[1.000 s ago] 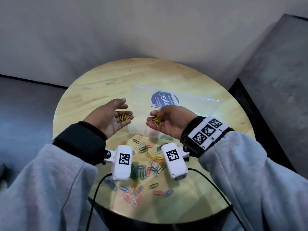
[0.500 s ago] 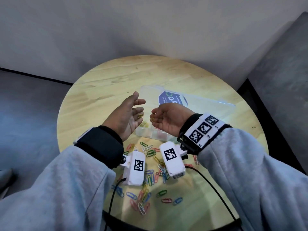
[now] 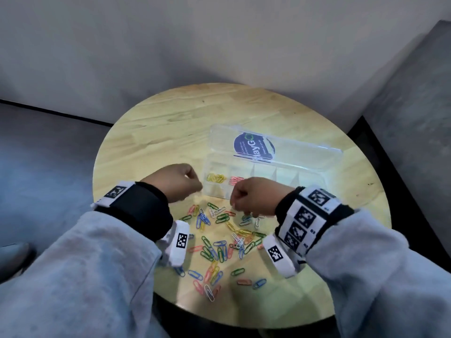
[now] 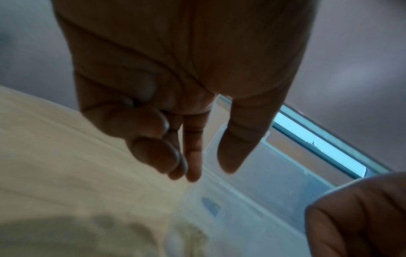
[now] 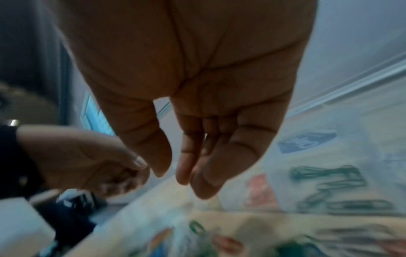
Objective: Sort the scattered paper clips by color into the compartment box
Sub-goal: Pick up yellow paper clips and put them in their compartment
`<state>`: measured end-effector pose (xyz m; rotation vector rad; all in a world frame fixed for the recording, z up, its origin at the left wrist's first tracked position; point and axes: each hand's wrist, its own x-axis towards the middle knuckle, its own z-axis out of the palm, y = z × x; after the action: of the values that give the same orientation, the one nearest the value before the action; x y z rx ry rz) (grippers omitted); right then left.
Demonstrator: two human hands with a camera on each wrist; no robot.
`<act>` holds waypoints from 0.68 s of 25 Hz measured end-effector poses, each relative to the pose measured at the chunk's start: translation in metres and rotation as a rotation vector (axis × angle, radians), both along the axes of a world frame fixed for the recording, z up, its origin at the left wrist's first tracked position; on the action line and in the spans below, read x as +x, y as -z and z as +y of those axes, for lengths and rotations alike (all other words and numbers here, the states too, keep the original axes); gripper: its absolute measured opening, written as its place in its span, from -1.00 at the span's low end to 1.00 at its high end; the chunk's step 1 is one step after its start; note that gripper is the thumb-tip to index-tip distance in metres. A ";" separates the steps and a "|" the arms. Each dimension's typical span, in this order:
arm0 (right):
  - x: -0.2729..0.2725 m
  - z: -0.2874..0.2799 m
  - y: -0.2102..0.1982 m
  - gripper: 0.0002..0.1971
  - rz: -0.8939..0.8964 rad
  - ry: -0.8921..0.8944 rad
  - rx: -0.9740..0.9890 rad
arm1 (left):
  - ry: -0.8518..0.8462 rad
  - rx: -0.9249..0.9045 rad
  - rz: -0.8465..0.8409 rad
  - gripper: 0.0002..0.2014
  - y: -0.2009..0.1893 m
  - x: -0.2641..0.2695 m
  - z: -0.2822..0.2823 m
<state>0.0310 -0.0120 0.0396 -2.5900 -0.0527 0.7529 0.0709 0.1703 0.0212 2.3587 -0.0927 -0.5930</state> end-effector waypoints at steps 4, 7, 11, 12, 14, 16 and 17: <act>-0.009 0.009 0.024 -0.68 -0.040 -0.192 -0.245 | 0.160 0.313 -0.023 -0.86 0.007 -0.011 -0.005; -0.004 0.015 0.039 -0.54 -0.059 -0.229 -0.290 | 0.221 0.345 -0.048 -0.67 0.017 -0.011 -0.013; 0.001 0.019 0.047 -0.65 -0.053 -0.268 -0.312 | 0.379 0.461 -0.062 -0.55 0.029 -0.010 -0.029; 0.001 0.019 0.048 -0.70 -0.063 -0.265 -0.305 | 0.388 0.472 -0.069 -0.57 0.030 -0.010 -0.032; 0.002 0.019 0.049 -0.80 -0.072 -0.264 -0.306 | 0.380 0.472 -0.090 -0.69 0.032 -0.008 -0.035; 0.003 0.019 0.051 -0.85 -0.060 -0.283 -0.337 | 0.370 0.481 -0.103 -0.81 0.033 -0.007 -0.037; 0.003 0.019 0.052 -0.83 -0.044 -0.289 -0.352 | 0.363 0.486 -0.101 -0.85 0.034 -0.007 -0.038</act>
<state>0.0342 0.0074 -0.0123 -2.9747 -0.3433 0.8717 0.0641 0.1318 -0.0124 2.8707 -0.4792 -0.7309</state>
